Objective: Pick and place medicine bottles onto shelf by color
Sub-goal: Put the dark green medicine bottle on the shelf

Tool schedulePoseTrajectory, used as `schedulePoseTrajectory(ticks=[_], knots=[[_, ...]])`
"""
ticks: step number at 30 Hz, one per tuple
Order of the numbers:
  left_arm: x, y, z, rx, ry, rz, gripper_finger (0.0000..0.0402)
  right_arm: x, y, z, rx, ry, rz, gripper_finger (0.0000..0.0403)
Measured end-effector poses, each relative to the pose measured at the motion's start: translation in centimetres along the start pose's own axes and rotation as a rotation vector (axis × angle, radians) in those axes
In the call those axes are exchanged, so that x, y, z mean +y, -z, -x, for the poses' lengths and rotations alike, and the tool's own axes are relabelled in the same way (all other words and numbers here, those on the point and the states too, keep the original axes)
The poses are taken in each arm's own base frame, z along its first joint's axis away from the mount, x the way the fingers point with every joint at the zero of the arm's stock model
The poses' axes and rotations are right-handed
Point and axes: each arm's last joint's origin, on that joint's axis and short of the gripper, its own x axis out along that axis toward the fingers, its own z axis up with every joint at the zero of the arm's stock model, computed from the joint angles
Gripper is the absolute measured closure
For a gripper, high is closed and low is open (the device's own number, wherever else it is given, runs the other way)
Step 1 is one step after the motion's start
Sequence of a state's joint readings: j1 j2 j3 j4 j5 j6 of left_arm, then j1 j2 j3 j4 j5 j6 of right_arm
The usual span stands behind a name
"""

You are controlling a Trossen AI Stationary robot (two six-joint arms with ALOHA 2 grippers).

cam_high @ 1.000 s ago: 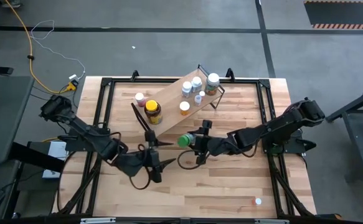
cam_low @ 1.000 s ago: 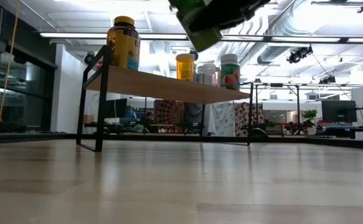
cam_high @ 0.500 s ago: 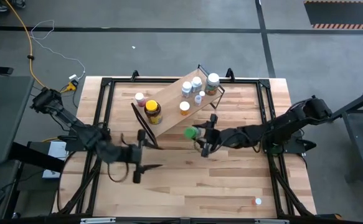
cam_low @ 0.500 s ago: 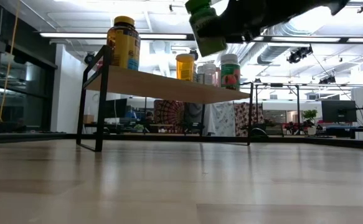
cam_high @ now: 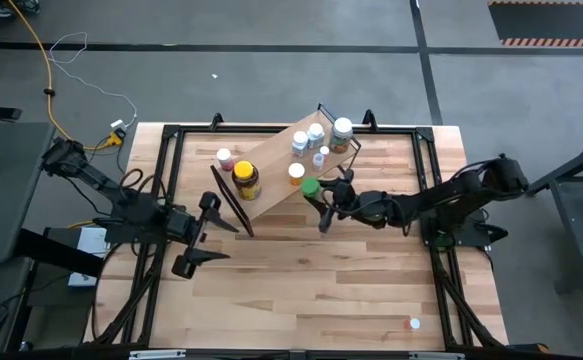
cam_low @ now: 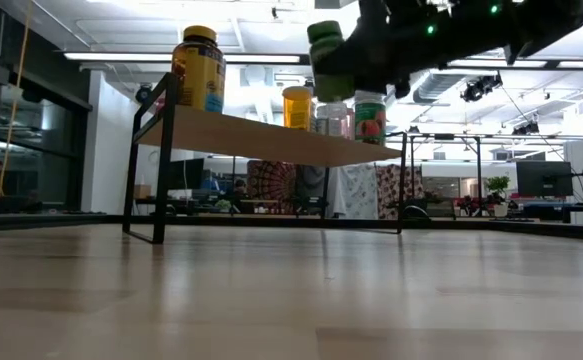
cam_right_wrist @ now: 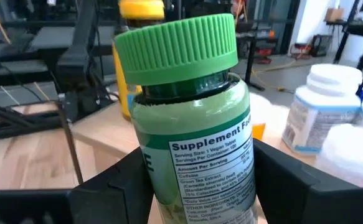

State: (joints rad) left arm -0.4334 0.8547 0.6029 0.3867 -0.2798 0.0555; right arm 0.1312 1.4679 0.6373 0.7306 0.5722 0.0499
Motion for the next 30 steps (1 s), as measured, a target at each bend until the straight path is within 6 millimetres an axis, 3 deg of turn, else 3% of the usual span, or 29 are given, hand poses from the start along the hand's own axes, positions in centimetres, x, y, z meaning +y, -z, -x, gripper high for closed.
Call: schedulePoseTrajectory(ticks=[7,17,30], knots=[[-0.1,0.2,-0.2,0.011,-0.003,-0.003,0.0143,-0.3,1.4,-1.8,-0.044,0.055,-0.041,0.0187],[0.0,0.2,-0.2,0.010,-0.010,-0.003,0.0143,-0.4,1.0,-2.1,-0.075,0.092,-0.074,0.0187],[0.0,0.2,-0.2,0.011,-0.027,-0.003,0.0143,-1.6,2.4,-3.7,-0.096,0.140,-0.136,0.0187]])
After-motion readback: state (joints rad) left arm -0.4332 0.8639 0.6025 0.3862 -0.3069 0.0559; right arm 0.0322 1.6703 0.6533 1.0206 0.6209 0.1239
